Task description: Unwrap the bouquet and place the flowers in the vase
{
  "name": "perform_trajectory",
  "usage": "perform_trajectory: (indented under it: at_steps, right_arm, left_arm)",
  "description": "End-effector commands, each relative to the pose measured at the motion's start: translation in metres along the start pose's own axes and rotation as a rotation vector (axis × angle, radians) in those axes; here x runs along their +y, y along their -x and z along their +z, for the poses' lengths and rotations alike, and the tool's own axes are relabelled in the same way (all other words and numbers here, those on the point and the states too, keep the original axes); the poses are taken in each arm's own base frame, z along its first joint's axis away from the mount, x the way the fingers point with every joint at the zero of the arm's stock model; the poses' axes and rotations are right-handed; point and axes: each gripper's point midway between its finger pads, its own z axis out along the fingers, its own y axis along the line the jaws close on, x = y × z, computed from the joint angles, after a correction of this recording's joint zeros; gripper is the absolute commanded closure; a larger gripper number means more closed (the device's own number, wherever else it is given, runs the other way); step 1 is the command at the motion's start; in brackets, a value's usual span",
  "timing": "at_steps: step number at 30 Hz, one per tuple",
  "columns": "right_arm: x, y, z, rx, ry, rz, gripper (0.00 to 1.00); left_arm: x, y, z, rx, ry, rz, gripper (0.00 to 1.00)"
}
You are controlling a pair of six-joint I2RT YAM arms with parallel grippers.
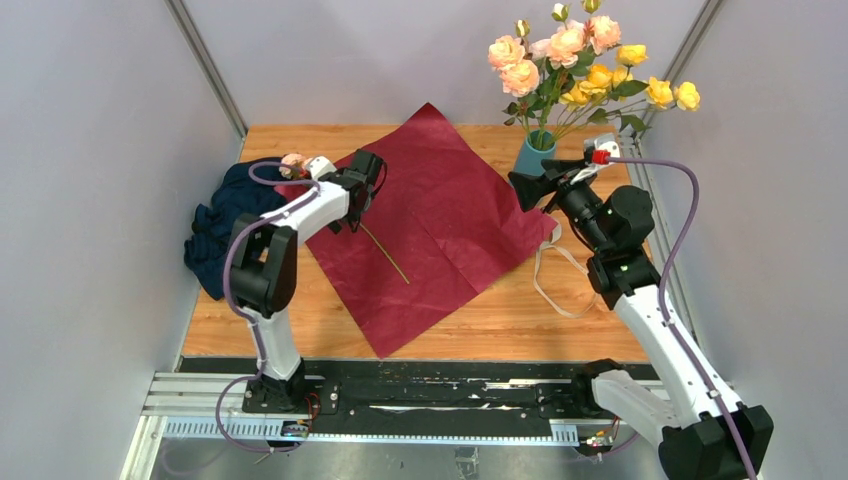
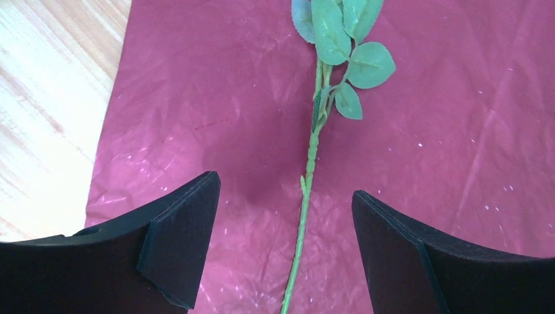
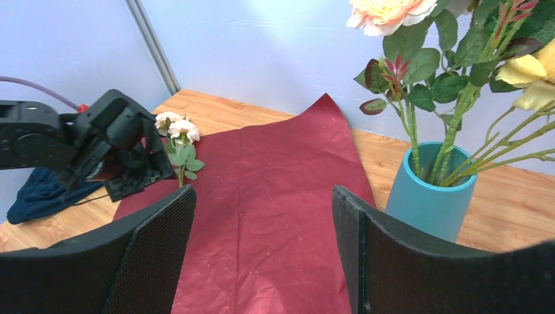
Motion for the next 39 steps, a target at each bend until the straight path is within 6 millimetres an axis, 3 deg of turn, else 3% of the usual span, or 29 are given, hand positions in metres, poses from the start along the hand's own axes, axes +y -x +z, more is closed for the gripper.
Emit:
perform_trajectory:
  at_steps: [1, 12, 18, 20, 21, 22, 23, 24, 27, 30, 32, 37, 39]
  right_arm:
    - [0.014, -0.006, 0.001, 0.012, 0.06, 0.034, 0.21]
    - [0.014, -0.014, 0.005, 0.026, 0.062, 0.041, 0.23]
    - [0.018, -0.02, 0.008, 0.044, 0.077, 0.046, 0.23]
    - [0.022, -0.021, 0.009, 0.048, 0.087, 0.044, 0.23]
    - [0.023, -0.021, 0.01, 0.049, 0.091, 0.043, 0.23]
    - [0.026, -0.022, 0.01, 0.05, 0.099, 0.041, 0.23]
    - [0.028, -0.022, 0.01, 0.051, 0.103, 0.038, 0.23]
    - [0.03, -0.022, 0.01, 0.052, 0.106, 0.037, 0.23]
    - [0.035, -0.023, 0.012, 0.061, 0.117, 0.024, 0.23]
    - [0.041, -0.028, 0.016, 0.087, 0.134, 0.016, 0.23]
    - [0.048, -0.032, 0.019, 0.102, 0.154, 0.011, 0.23]
    - [0.065, -0.042, 0.031, 0.149, 0.206, 0.013, 0.23]
    - [0.072, -0.045, 0.035, 0.159, 0.226, 0.023, 0.23]
  left_arm:
    - [-0.001, 0.004, 0.02, 0.0, 0.058, -0.019, 0.18]
    - [0.0, -0.027, 0.069, 0.07, 0.122, 0.018, 0.27]
    - [0.0, -0.036, 0.08, 0.087, 0.144, 0.065, 0.37]
    - [-0.001, -0.035, 0.08, 0.082, 0.134, 0.071, 0.5]
    - [-0.001, -0.035, 0.08, 0.083, 0.128, 0.077, 0.63]
    - [-0.004, -0.035, 0.081, 0.084, 0.11, 0.097, 0.84]
    - [-0.005, -0.035, 0.081, 0.086, 0.093, 0.114, 0.96]
    - [-0.005, -0.035, 0.081, 0.088, 0.088, 0.131, 1.0]
    - [-0.004, -0.034, 0.08, 0.089, 0.083, 0.181, 1.0]
    - [-0.005, -0.021, 0.065, 0.045, 0.033, 0.208, 1.0]
    - [-0.016, -0.008, 0.047, -0.01, -0.072, 0.222, 1.0]
    - [-0.043, 0.028, -0.023, -0.119, -0.295, 0.35, 1.0]
    - [-0.045, 0.038, -0.046, -0.182, -0.346, 0.392, 1.0]
